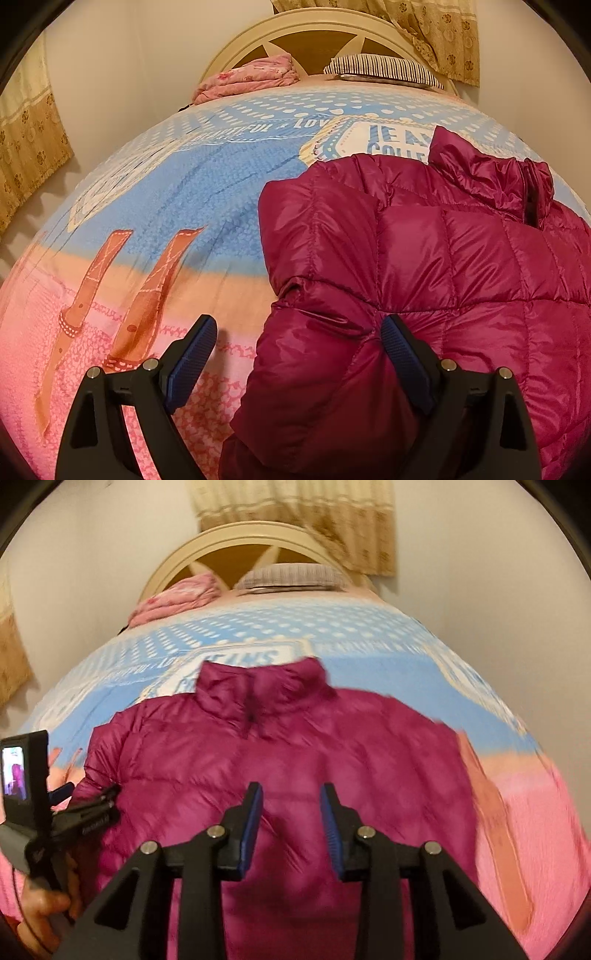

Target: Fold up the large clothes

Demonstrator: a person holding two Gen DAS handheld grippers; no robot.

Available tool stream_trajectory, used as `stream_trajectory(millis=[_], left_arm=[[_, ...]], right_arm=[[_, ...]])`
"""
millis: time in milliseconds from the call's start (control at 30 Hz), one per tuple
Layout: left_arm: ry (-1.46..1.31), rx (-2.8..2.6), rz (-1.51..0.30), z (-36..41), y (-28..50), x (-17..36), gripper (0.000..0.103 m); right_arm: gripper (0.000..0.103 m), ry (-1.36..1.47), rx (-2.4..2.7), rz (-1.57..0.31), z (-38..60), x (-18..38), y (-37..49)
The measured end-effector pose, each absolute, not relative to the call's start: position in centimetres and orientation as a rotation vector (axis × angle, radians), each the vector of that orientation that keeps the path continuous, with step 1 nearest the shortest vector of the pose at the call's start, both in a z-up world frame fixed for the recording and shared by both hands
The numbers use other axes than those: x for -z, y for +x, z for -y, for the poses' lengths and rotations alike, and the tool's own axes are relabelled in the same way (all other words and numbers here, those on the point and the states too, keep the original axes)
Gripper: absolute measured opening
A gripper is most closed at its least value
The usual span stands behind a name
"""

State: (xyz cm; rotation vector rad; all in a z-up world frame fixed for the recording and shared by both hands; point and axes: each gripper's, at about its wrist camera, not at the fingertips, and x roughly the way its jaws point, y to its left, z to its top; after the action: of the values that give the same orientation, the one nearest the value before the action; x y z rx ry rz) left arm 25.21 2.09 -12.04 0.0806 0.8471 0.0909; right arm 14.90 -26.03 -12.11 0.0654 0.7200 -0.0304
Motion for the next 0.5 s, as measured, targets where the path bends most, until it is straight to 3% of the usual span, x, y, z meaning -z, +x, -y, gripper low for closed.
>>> stream_trajectory(millis=[200, 300, 400, 467, 500], left_arm=[[0.060, -0.079, -0.840, -2.2, 25.1, 11.9, 0.092], [0.050, -0.078, -0.845, -2.3, 25.2, 11.9, 0.093], [0.033, -0.080, -0.845, -2.6, 25.1, 11.8, 0.093], [0.029, -0.085, -0.841, -2.6, 25.0, 11.8, 0.093], [0.031, -0.088, -0.837, -2.6, 25.0, 11.8, 0.093]], right_arm=[[0.034, -0.033, 0.036, -0.834, 24.9, 17.7, 18.6], [0.034, 0.027, 0.018, -0.846, 25.9, 17.8, 18.6], [0.049, 0.110, 0.005, -0.864, 27.0, 16.5, 19.7], [0.073, 0.211, 0.017, -0.840, 28.3, 15.0, 21.1], [0.074, 0.258, 0.024, -0.825, 29.0, 14.4, 21.9]])
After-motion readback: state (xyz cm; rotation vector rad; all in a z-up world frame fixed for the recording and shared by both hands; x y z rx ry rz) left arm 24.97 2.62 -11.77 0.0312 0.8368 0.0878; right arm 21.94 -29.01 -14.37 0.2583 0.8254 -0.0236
